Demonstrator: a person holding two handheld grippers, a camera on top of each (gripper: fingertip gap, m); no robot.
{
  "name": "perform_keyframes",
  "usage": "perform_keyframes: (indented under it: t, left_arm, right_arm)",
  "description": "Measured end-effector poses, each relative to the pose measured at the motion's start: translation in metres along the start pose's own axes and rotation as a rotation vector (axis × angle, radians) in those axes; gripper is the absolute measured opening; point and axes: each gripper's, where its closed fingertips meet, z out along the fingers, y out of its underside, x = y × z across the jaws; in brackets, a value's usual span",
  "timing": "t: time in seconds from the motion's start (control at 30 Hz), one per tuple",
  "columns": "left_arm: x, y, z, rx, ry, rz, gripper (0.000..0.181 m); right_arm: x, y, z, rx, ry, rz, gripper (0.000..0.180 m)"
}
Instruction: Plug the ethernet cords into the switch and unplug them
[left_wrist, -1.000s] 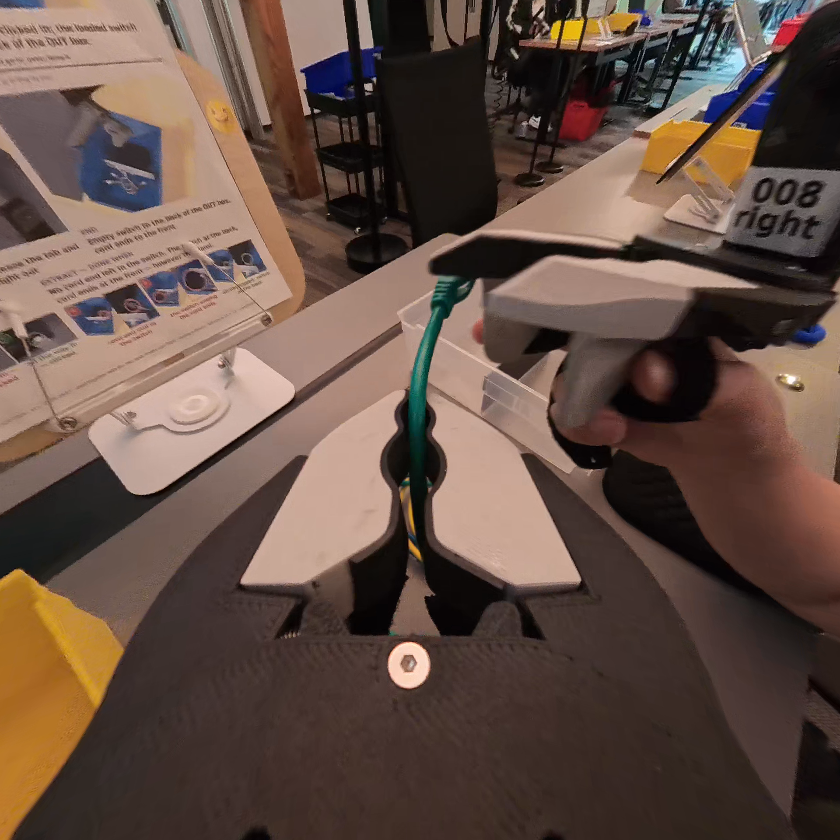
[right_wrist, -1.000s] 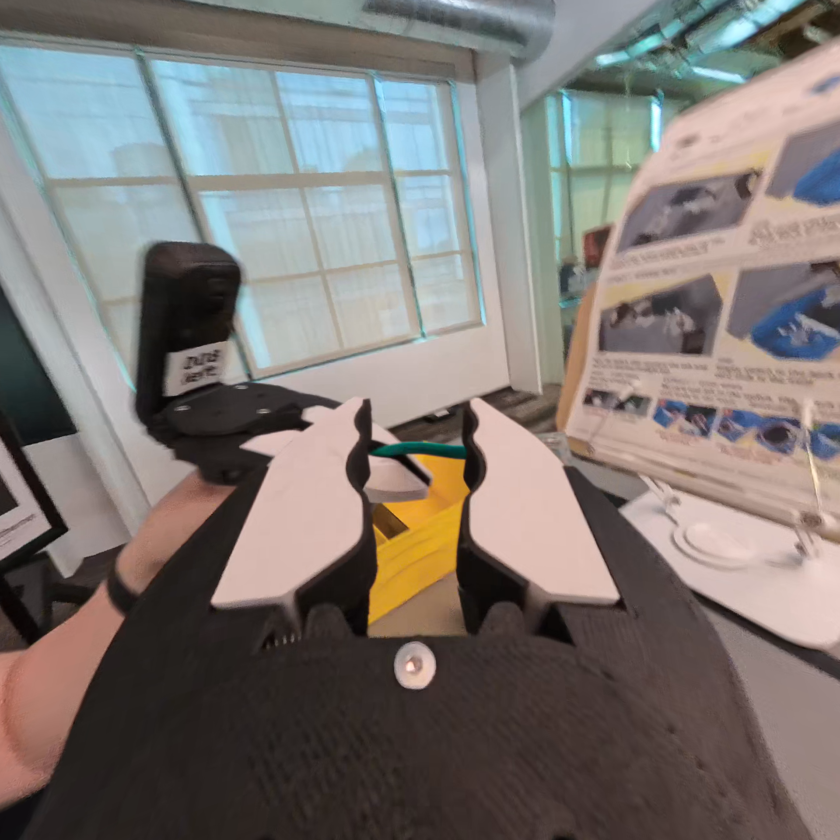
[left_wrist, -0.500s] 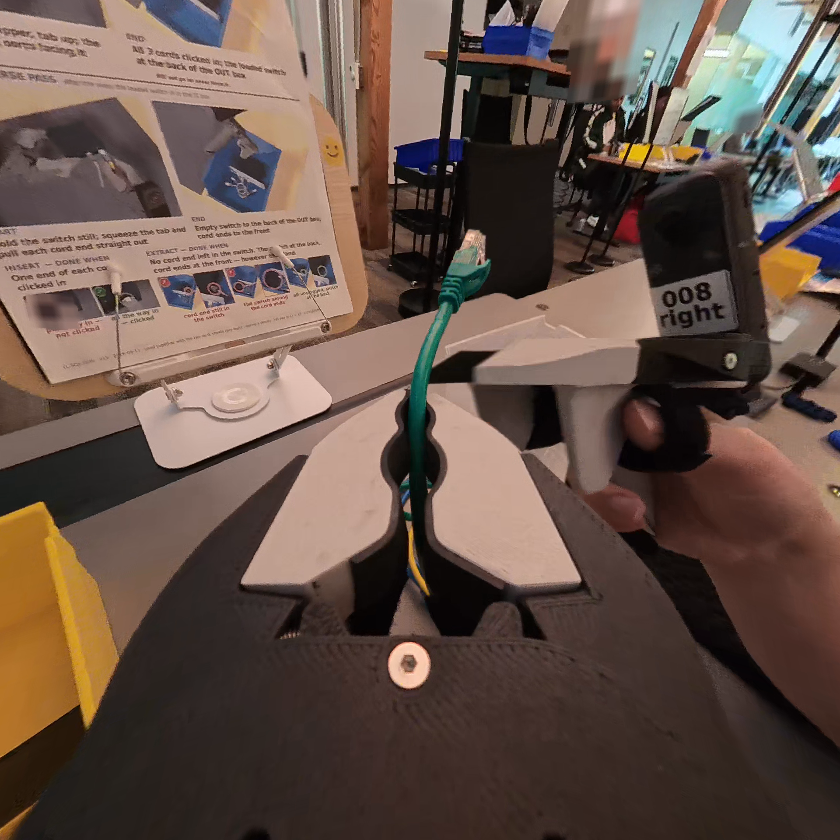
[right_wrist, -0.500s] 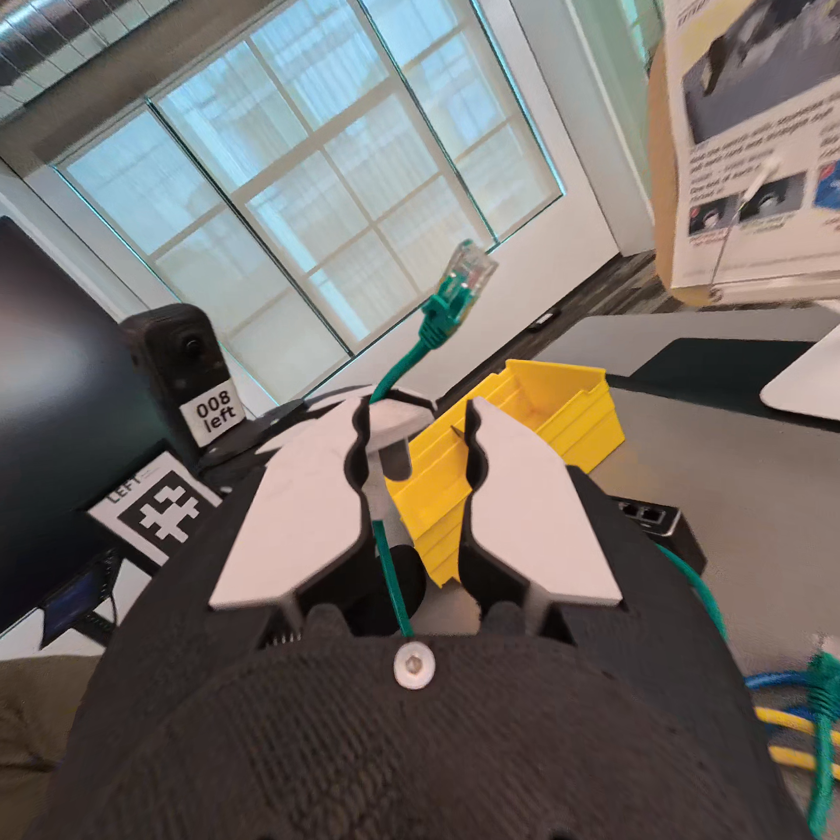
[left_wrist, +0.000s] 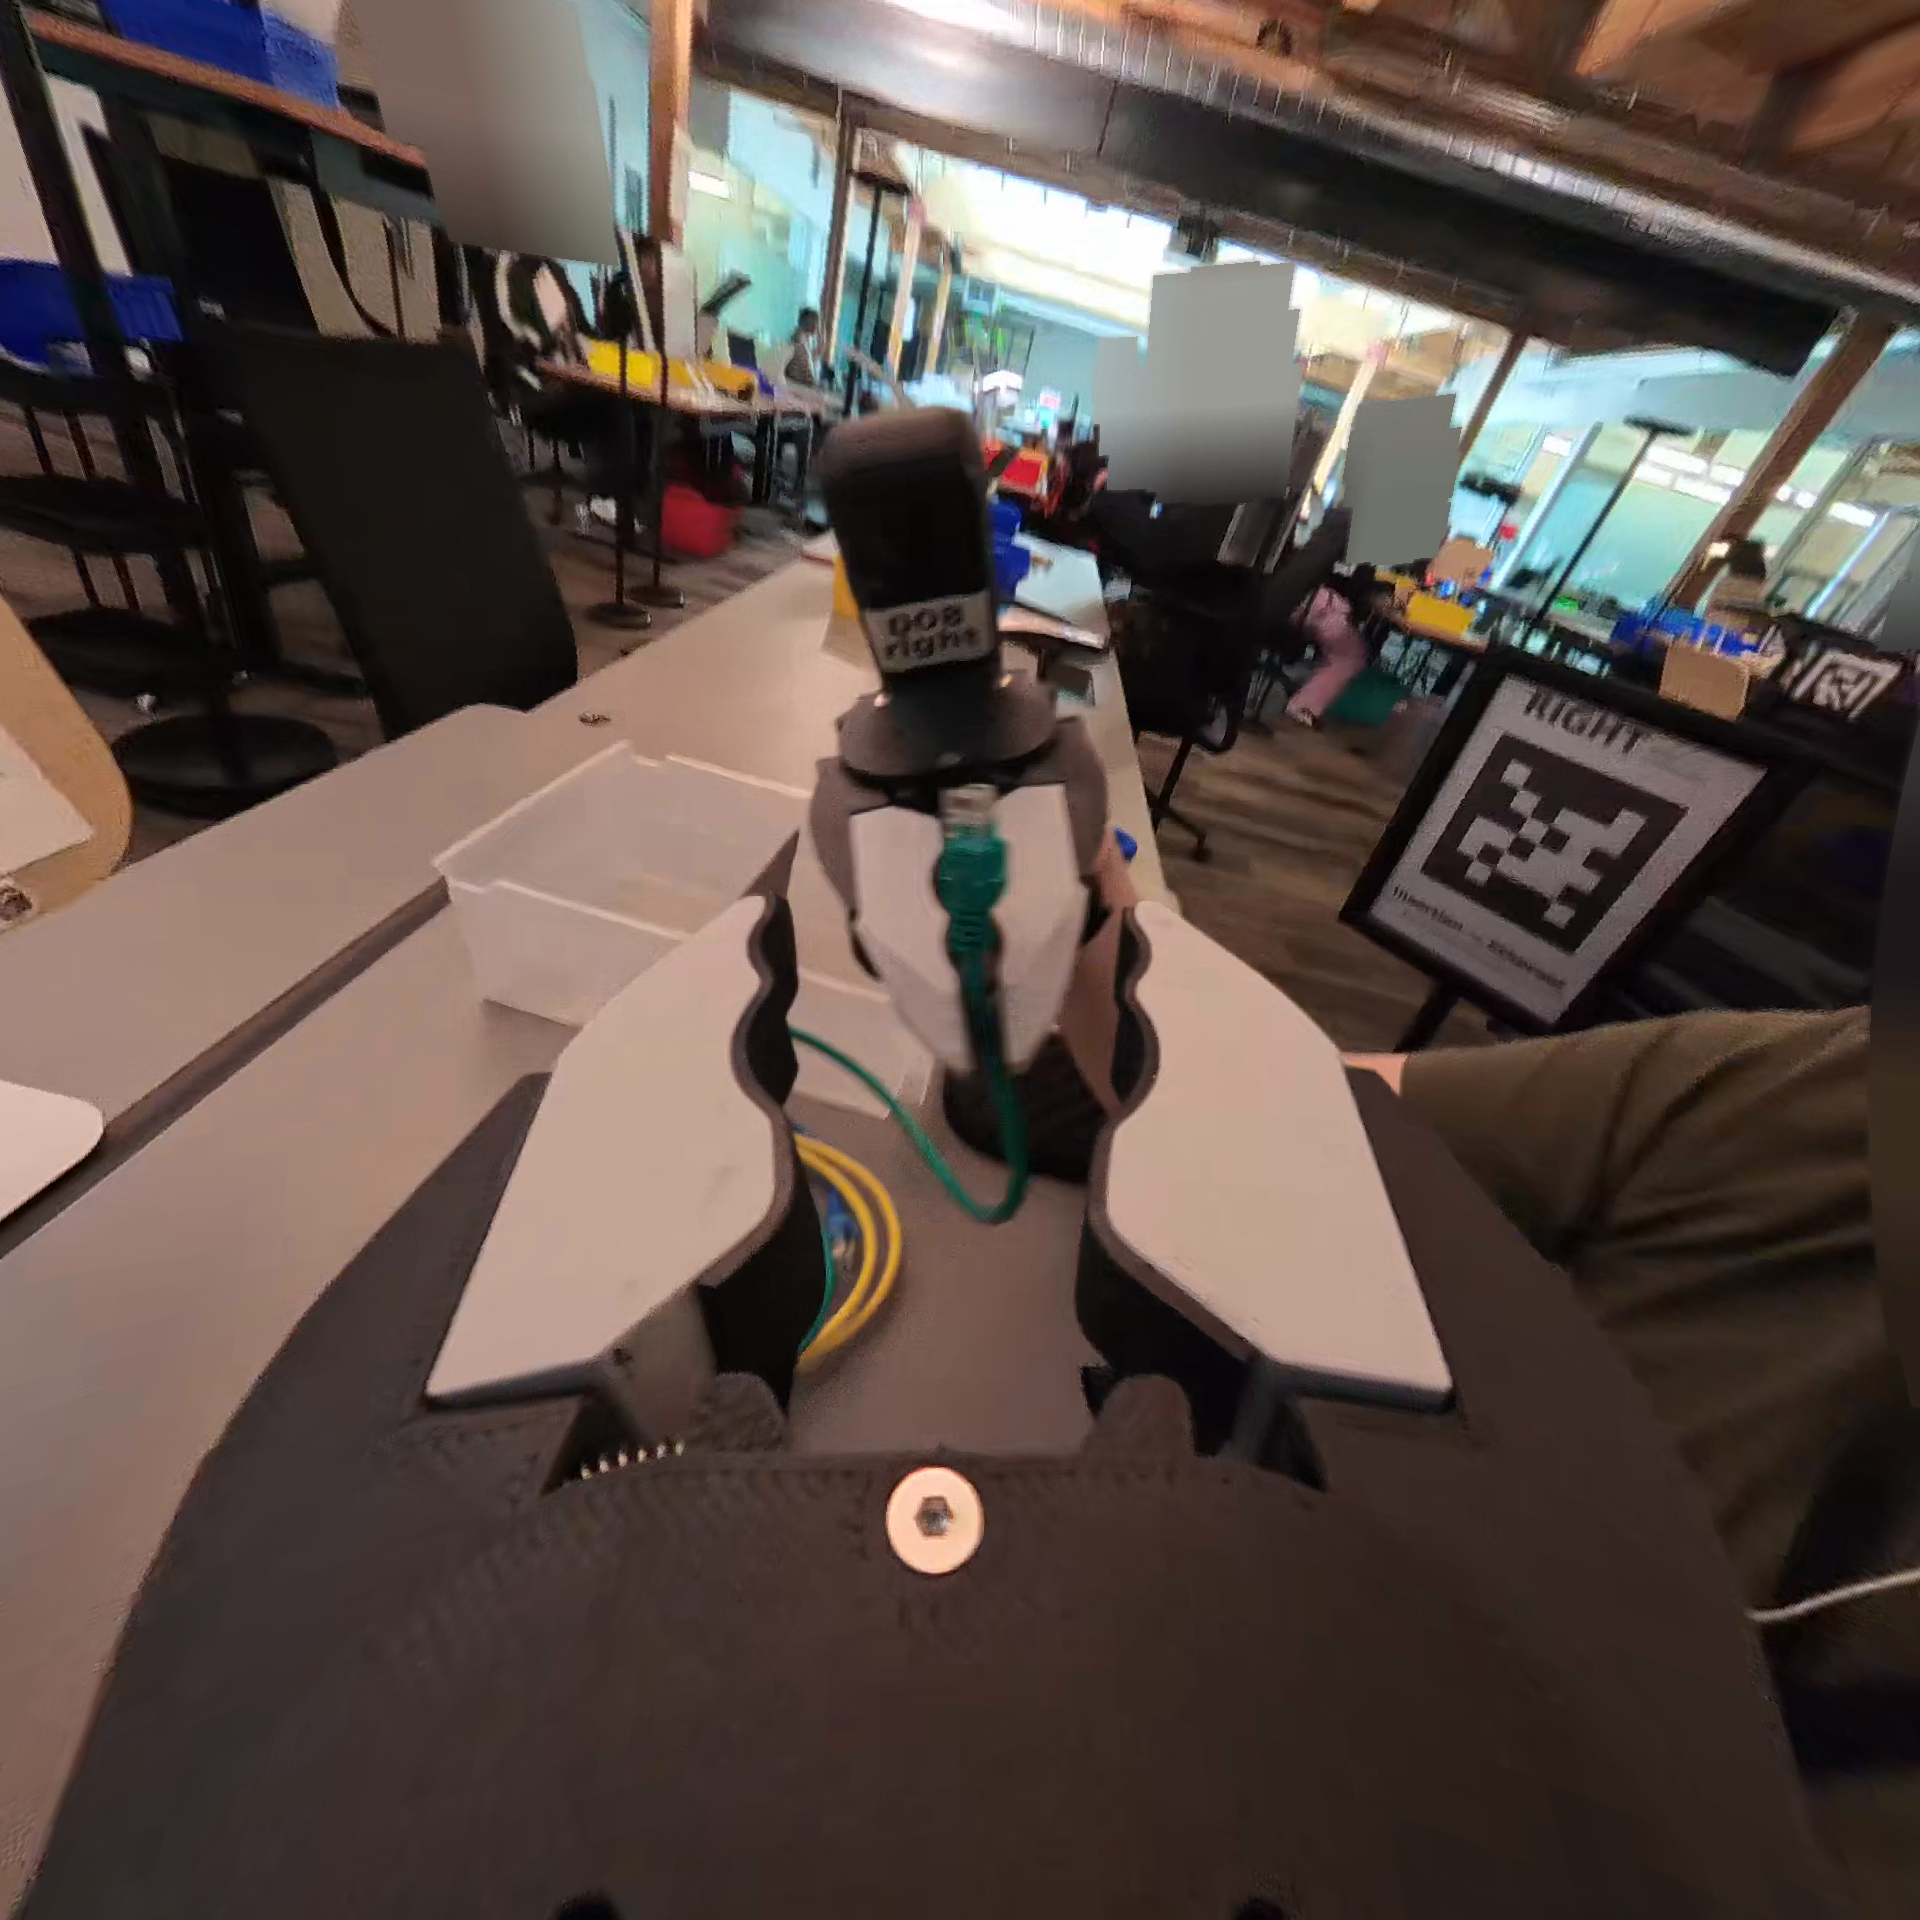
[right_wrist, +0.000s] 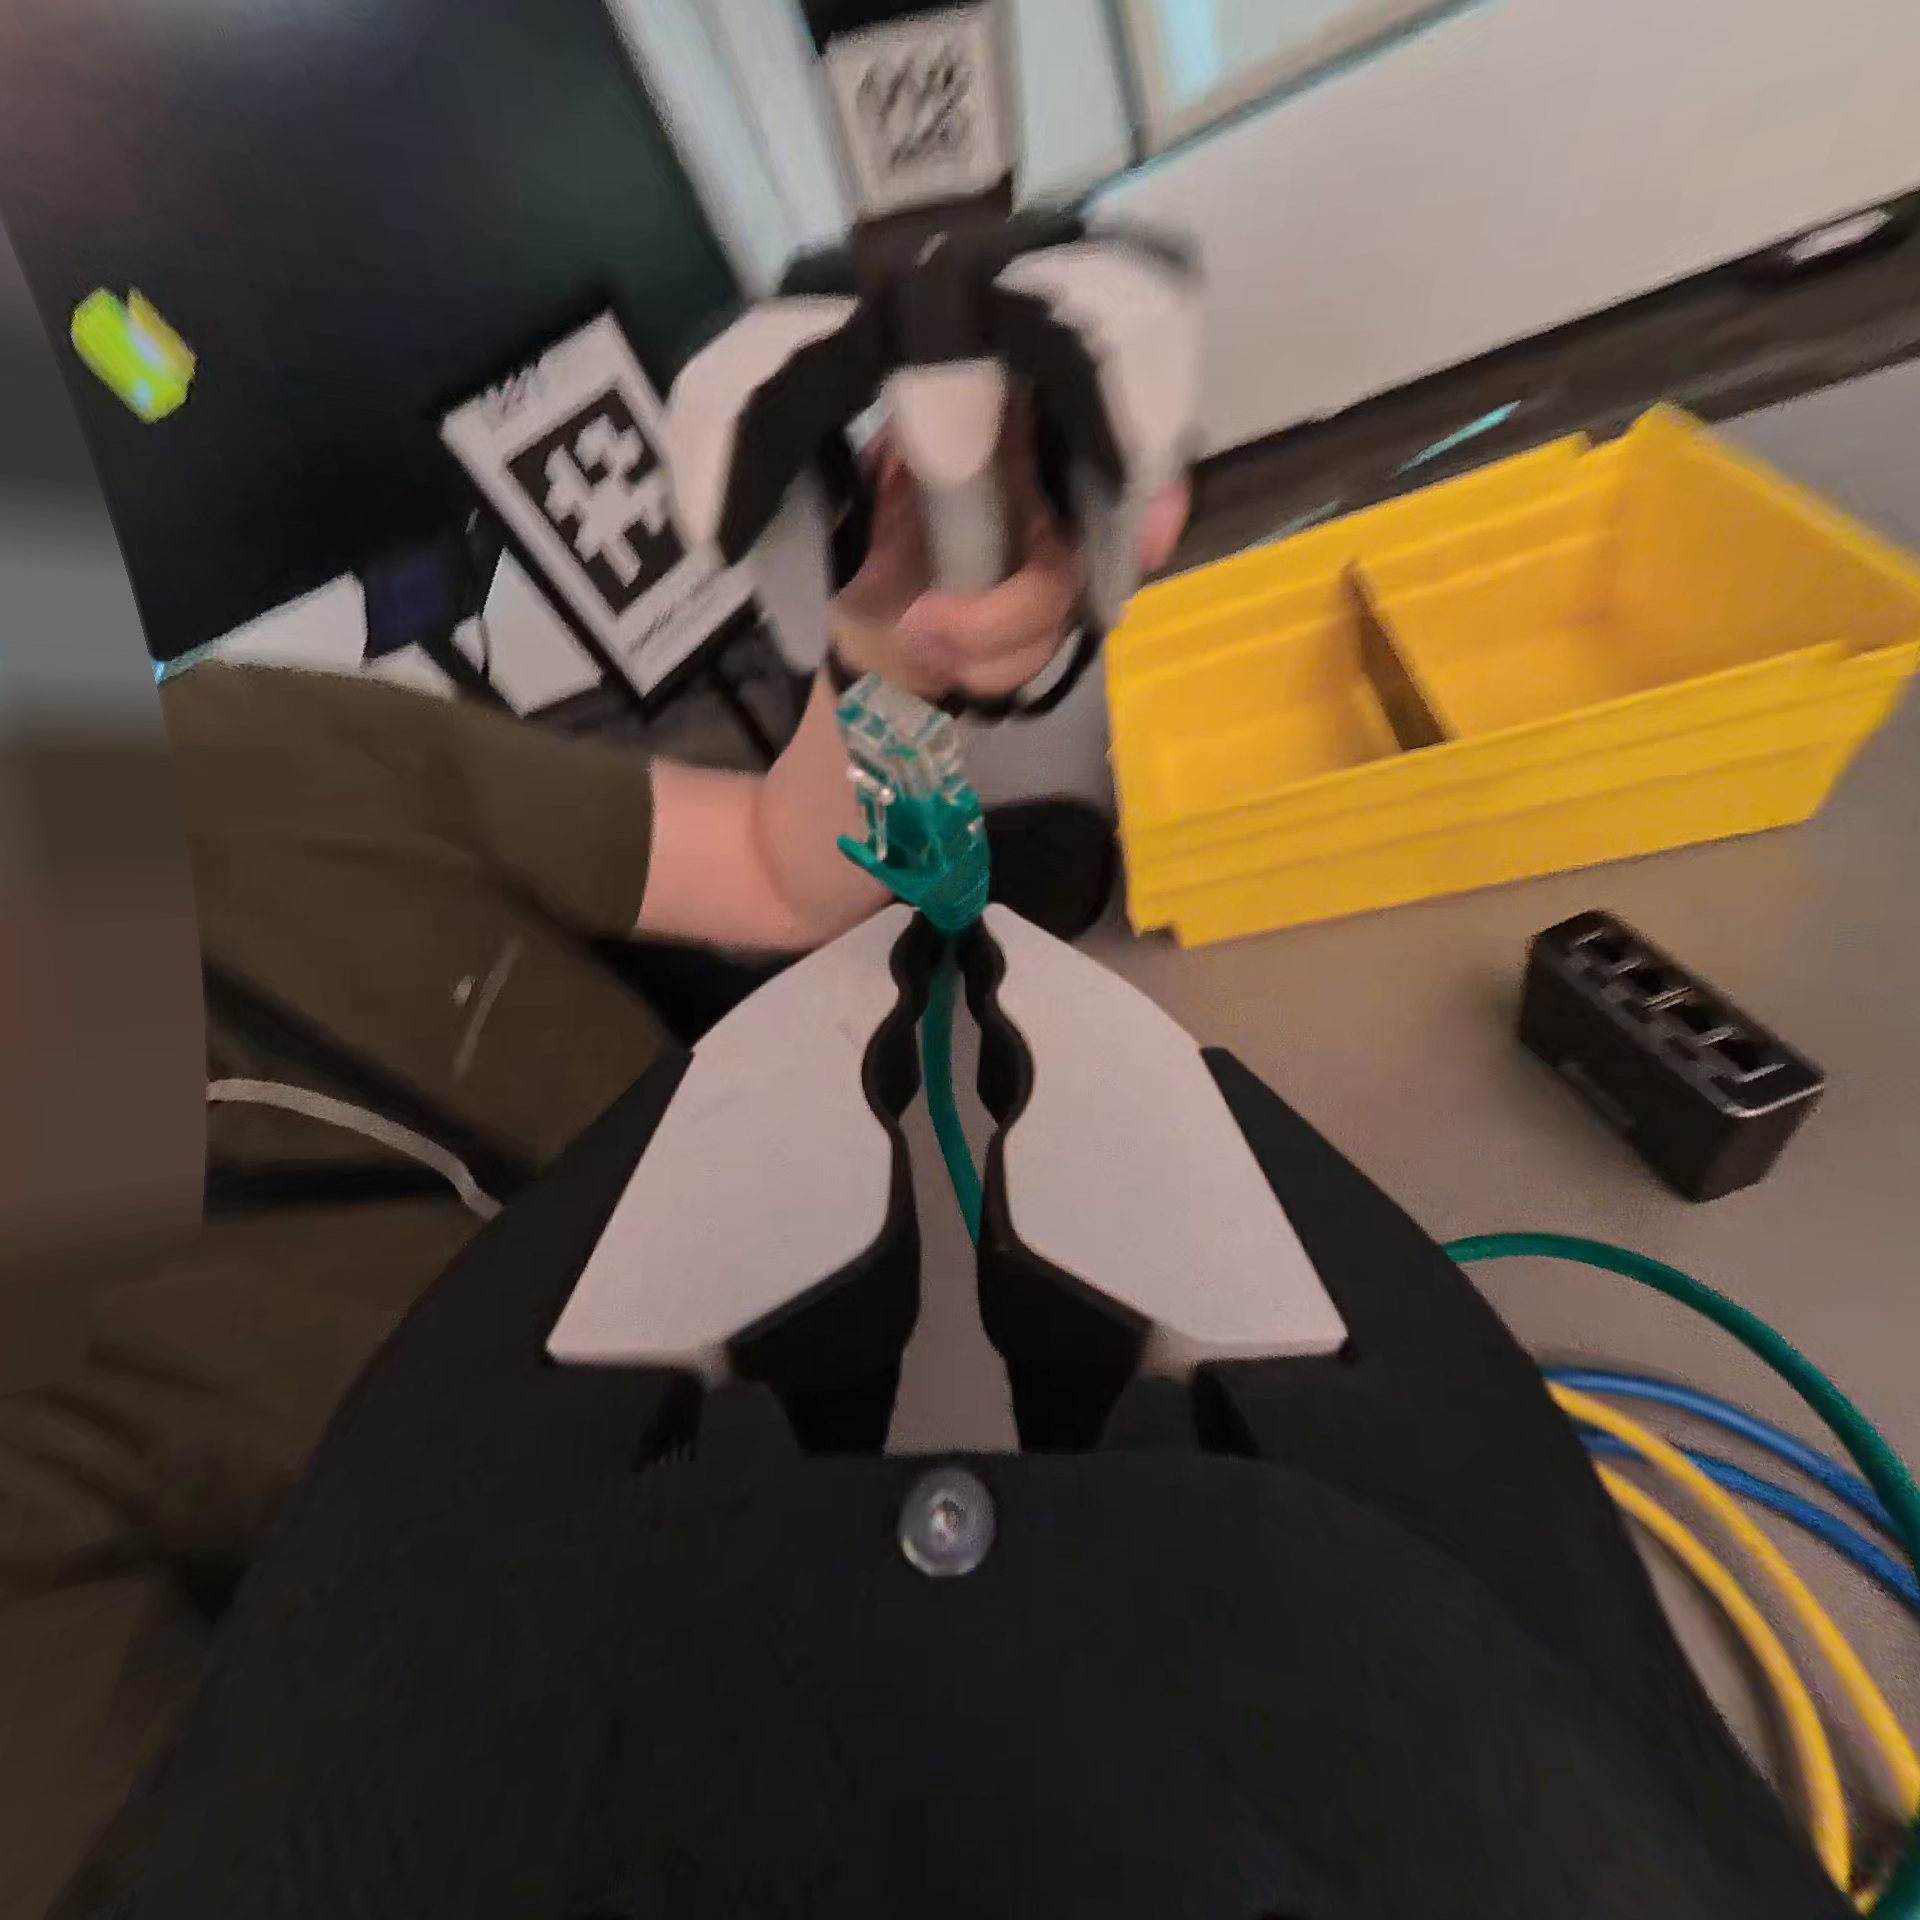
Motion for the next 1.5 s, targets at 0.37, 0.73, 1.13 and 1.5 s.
perform_keyframes:
  t: [0.37, 0.73, 1.13, 1.5]
  left_arm:
    - [0.018, 0.085, 0.035, -0.328, 0.316, 0.057, 0.04]
    - [-0.013, 0.056, 0.033, -0.173, 0.194, -0.067, 0.012]
    - [-0.04, 0.027, 0.023, 0.053, 0.112, -0.231, 0.012]
    - [-0.029, -0.001, 0.0, 0.213, 0.233, -0.177, 0.012]
  right_arm:
    - [-0.007, 0.067, 0.029, -0.38, -0.099, 0.004, 0.006]
    - [0.022, 0.052, -0.009, -0.304, 0.195, -0.054, 0.014]
    - [-0.007, 0.047, 0.105, 0.248, 0.283, -0.127, 0.029]
    - [0.03, -0.032, -0.002, 0.969, 0.466, -0.267, 0.03]
